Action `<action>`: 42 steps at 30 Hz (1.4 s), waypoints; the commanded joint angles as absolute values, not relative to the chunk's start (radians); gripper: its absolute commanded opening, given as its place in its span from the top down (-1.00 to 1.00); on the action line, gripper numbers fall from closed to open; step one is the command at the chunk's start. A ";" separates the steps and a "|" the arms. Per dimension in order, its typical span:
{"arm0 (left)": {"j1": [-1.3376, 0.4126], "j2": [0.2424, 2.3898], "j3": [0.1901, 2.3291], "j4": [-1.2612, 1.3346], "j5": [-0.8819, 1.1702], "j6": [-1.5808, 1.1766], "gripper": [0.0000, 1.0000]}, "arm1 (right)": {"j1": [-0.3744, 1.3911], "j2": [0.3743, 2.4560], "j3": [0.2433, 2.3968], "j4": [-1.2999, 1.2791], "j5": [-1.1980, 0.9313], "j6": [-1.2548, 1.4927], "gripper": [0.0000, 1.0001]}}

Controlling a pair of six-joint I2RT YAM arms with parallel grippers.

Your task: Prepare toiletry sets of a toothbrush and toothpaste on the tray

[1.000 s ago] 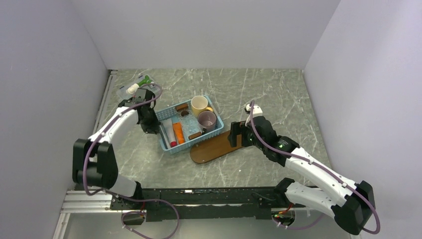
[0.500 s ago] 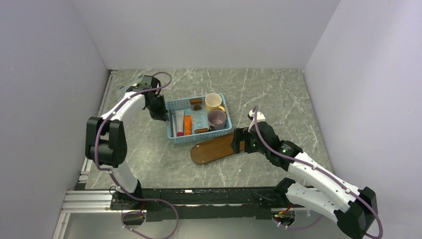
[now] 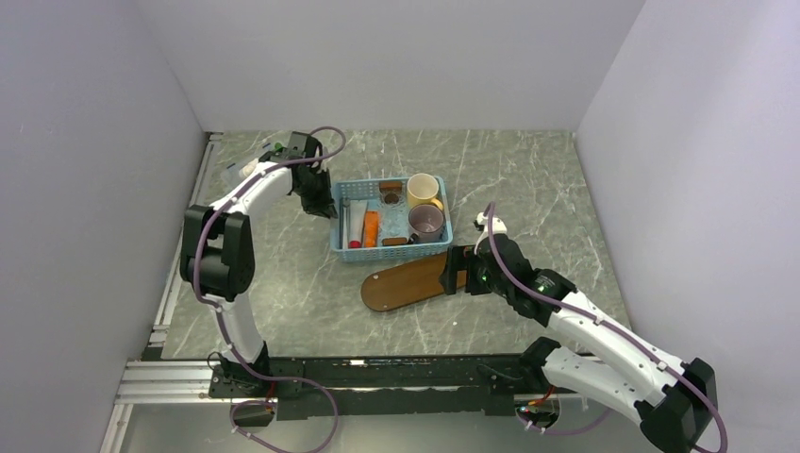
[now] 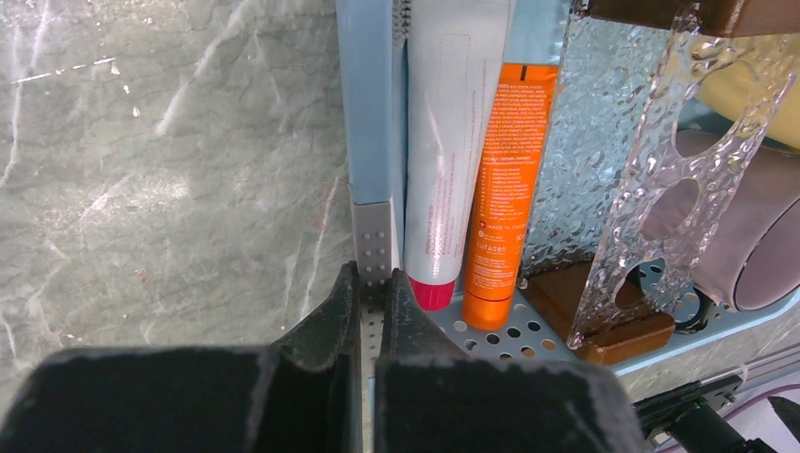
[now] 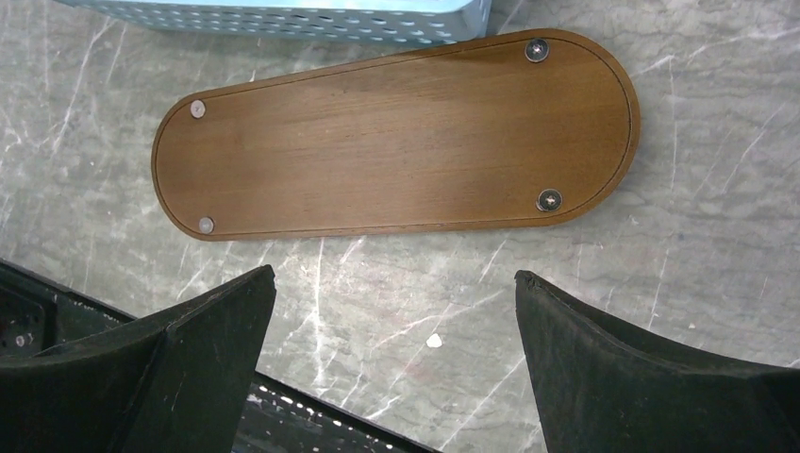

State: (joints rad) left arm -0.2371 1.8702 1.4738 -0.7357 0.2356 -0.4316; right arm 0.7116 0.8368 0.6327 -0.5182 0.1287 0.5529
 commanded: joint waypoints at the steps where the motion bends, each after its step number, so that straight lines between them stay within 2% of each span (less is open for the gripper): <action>1: -0.265 1.885 1.523 -0.676 0.313 -0.438 1.00 | 0.713 0.847 0.634 -0.521 0.154 0.591 -0.99; 9: -0.265 1.913 1.583 -0.712 0.327 -0.411 0.99 | 0.713 0.867 0.651 -0.531 0.184 0.617 -0.99; 13: -0.264 1.883 1.570 -0.699 0.295 -0.393 0.18 | 0.713 0.884 0.666 -0.546 0.205 0.627 -0.99; 15: -0.265 1.863 1.577 -0.702 0.276 -0.386 -0.08 | 0.713 0.892 0.678 -0.551 0.209 0.626 -0.99; 17: -0.265 1.847 1.597 -0.725 0.257 -0.378 -0.24 | 0.713 0.897 0.691 -0.557 0.212 0.622 -0.99; 23: -0.265 1.742 1.596 -0.796 0.125 -0.363 -0.36 | 0.711 0.938 0.738 -0.596 0.266 0.617 -0.98; 26: -0.272 1.622 1.485 -0.789 0.080 -0.374 -0.41 | 0.708 0.973 0.761 -0.623 0.324 0.622 -0.97; 28: -0.284 1.552 1.415 -0.771 0.065 -0.379 -0.52 | 0.700 0.979 0.762 -0.619 0.343 0.628 -0.96; 31: -0.307 1.420 1.281 -0.758 0.050 -0.393 -0.55 | 0.669 0.982 0.755 -0.609 0.355 0.643 -0.93; 33: -0.323 1.344 1.207 -0.747 0.048 -0.403 -0.66 | 0.648 0.983 0.751 -0.604 0.363 0.654 -0.91; 34: -0.330 1.306 1.167 -0.738 0.049 -0.407 -0.84 | 0.638 0.982 0.750 -0.600 0.362 0.655 -0.89; 35: -0.336 1.271 1.132 -0.726 0.056 -0.412 -0.89 | 0.626 0.983 0.750 -0.597 0.362 0.654 -0.86; 42: -0.350 1.064 0.962 -0.692 0.115 -0.453 -0.99 | 0.529 0.989 0.750 -0.552 0.357 0.637 -0.70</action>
